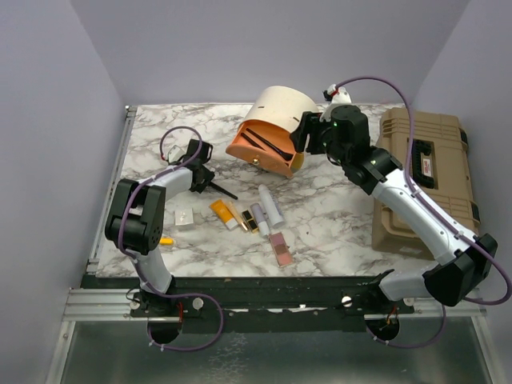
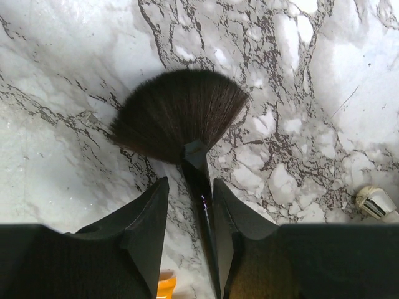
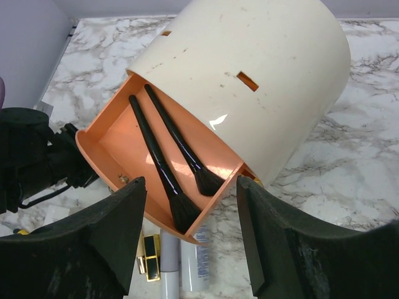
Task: Organize the makeup
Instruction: Pick up the makeup brush from the center of the board.
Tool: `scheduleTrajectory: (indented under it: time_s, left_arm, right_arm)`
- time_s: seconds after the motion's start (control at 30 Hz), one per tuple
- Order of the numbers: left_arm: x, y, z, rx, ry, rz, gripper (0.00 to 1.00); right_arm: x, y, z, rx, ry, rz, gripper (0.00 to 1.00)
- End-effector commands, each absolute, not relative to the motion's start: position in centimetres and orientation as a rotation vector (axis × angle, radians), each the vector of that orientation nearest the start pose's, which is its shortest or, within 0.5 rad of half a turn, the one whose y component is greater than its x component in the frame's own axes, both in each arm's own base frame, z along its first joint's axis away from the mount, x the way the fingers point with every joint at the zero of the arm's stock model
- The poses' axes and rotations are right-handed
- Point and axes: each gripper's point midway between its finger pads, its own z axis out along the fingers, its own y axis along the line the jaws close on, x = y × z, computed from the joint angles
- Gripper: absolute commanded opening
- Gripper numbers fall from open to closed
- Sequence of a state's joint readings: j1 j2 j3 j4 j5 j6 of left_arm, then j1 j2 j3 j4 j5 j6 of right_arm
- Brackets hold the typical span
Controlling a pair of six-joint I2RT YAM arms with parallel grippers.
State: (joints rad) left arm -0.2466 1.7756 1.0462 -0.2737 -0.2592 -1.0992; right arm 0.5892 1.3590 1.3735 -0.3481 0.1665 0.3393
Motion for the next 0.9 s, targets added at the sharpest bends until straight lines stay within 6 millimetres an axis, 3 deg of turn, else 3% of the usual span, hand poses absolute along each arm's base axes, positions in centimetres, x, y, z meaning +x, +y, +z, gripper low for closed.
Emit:
scheduleTrajectory:
  time_s: [0.0,0.27,0.6,0.87]
  left_arm:
    - [39.3,-9.2,1.7,-1.133,2.312,-0.150,0.37]
    - [40.0,-8.8,1.3,-1.095,2.316,-0.096,0.27]
    - [39.9,-8.7,-0.8,-1.018,2.382,-0.027,0.26]
    - [39.7,-8.1,-0.6,-0.913,2.408,0.013,0.27]
  right_arm:
    - [37.1,22.5,31.8,-0.129,1.934,0.433,0.66]
    - [37.3,22.7,31.5,-0.136,1.950,0.428,0.66]
    - [37.3,22.5,31.4,-0.147,1.954,0.412,0.66]
    - [37.4,22.7,31.3,-0.154,1.961,0.412,0.66]
